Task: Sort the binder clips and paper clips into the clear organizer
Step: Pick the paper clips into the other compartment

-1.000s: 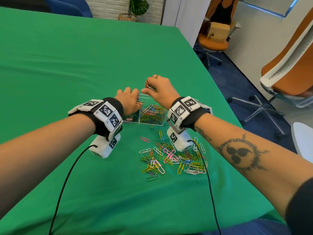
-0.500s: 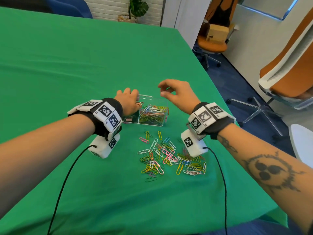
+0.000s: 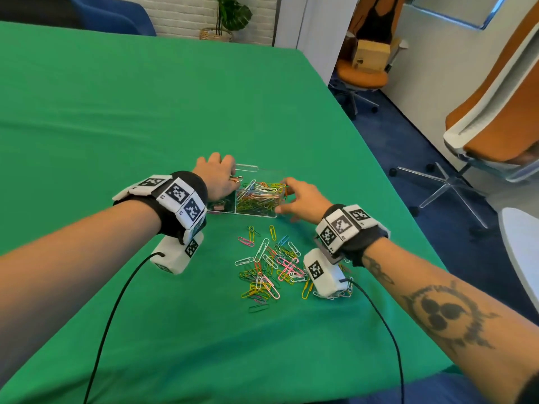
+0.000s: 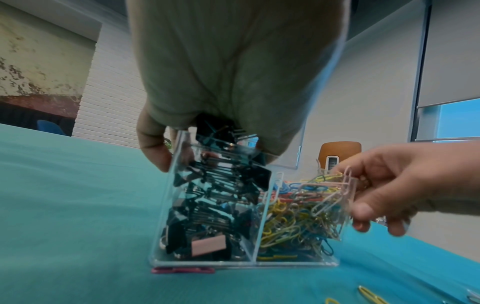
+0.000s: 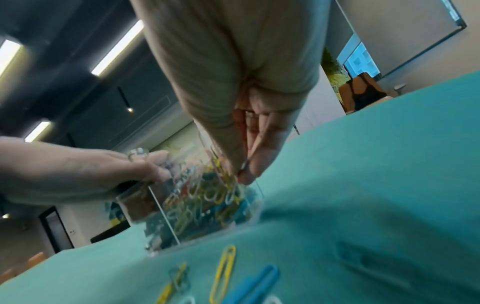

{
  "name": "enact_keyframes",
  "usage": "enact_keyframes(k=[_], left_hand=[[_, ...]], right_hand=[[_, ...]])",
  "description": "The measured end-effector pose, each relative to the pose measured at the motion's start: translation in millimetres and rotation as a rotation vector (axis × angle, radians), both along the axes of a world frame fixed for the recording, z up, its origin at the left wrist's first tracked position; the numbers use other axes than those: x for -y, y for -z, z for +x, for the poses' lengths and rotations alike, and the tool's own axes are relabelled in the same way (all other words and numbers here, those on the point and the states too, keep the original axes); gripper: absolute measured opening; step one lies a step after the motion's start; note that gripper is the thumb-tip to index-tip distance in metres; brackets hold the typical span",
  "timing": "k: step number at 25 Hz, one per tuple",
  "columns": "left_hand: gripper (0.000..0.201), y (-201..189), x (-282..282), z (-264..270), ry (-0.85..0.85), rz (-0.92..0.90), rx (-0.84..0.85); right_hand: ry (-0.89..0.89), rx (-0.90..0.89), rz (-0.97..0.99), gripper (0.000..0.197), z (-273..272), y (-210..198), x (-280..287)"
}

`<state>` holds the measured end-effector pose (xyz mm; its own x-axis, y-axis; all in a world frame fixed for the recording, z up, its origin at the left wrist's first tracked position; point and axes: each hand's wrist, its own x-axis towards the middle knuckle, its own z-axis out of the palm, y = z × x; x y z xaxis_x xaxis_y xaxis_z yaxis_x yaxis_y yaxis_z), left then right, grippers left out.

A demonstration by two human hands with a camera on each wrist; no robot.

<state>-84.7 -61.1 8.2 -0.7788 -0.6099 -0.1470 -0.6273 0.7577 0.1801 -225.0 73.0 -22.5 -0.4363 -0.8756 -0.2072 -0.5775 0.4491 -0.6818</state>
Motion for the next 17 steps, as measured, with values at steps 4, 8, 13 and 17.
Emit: enact_keyframes(k=[4,8,13,17], left_hand=[[0.035,0.9,-1.1,1.6,-0.028,0.025,-0.031],[0.035,3.8,1.2,-0.1,-0.036,0.023,-0.041],[0.035,3.4,1.0,0.0,-0.037,0.019,-0.039],[0.037,1.1,0.1,2.2,-0.008,0.010,-0.021]], right_hand=[[0.093,-0.103,-0.104,0.016,-3.2,-25.5,-2.4],[0.069,-0.114,-0.214,0.021,12.6,-57.3,14.6],[0.111,-0.248,-0.188,0.012,7.1,-53.9,14.3],[0.093,-0.347,-0.082,0.010,20.3,-14.8,-22.2]])
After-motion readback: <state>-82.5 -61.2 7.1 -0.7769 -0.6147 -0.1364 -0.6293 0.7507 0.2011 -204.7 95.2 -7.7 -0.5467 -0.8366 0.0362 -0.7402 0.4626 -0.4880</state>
